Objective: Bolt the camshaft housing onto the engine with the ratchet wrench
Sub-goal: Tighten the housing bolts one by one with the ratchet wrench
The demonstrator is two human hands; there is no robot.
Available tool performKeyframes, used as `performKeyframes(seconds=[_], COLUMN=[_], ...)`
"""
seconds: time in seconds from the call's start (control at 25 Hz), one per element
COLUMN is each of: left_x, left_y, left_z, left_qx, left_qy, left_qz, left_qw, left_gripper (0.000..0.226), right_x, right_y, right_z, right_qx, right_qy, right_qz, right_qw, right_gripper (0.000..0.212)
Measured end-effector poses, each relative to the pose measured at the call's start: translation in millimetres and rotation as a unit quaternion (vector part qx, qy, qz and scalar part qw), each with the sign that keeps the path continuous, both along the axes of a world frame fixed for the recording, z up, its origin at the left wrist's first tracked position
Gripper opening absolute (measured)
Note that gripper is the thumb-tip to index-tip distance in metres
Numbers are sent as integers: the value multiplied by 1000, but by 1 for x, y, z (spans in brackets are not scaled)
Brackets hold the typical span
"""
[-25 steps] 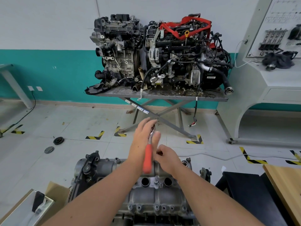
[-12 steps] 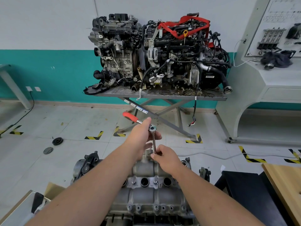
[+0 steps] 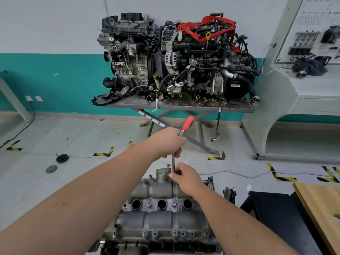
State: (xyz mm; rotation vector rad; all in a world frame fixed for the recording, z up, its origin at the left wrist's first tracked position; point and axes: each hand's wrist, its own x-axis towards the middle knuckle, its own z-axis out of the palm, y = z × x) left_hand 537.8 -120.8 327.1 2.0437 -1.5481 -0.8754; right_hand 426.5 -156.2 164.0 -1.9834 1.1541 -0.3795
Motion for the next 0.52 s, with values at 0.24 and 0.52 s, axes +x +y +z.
performKeyframes(seconds=[0.24,0.52], left_x=[-4,7], left_y=[4,7], left_z=[-6,-6], left_qx=[-68,-68], left_qy=[-235,-38], left_qz=[-172,-109], left_qw=[954,991], left_gripper=[37,38], right_x=[1,6], right_y=[1,3], right_z=[5,21], right_qx=[-13,-144], right_qy=[21,170], right_qz=[3,79], right_qw=[1000,972], right_gripper=[18,14])
